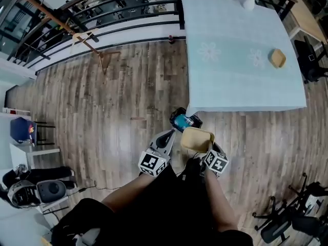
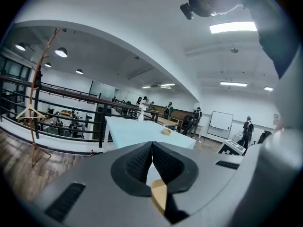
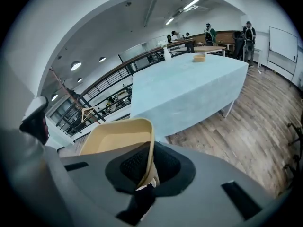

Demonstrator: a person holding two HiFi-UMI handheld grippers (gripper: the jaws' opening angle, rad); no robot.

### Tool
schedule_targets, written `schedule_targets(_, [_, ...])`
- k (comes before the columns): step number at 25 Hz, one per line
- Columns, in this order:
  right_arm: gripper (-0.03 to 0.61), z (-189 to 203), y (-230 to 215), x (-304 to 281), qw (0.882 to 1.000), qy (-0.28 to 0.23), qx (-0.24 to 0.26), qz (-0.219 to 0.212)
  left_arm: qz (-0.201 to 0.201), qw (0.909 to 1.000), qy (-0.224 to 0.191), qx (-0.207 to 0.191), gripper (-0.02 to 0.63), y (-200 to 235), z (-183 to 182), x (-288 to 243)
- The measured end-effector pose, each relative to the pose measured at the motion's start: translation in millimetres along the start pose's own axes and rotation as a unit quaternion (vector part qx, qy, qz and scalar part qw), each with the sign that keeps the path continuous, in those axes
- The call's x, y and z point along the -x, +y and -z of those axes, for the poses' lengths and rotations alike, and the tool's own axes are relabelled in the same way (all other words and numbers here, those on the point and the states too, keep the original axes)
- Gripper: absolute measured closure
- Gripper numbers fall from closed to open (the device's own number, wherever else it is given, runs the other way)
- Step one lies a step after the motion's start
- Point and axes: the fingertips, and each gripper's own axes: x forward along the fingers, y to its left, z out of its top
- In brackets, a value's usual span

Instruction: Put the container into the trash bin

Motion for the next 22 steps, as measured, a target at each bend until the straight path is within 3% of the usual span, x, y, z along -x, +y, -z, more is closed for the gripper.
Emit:
schedule_targets(9, [0.537,40,50,-57,0.995,0.014,-0.083,0.054,0.082,0.9959,0.038,-0.010,0.600,77,7,-2])
schedule_targets(15, [0.537,73,44,-114,0.987,0.027,-0.138,0.080,0.118,0.9912,0.059,-0.003,0.600,99,36,-14])
schedule_targets(22, [0.535,85,30,-181,0.983,0.027,-0.163,0.086,0.144,0.9854,0.091,-0.008,0.600,115,77,-32])
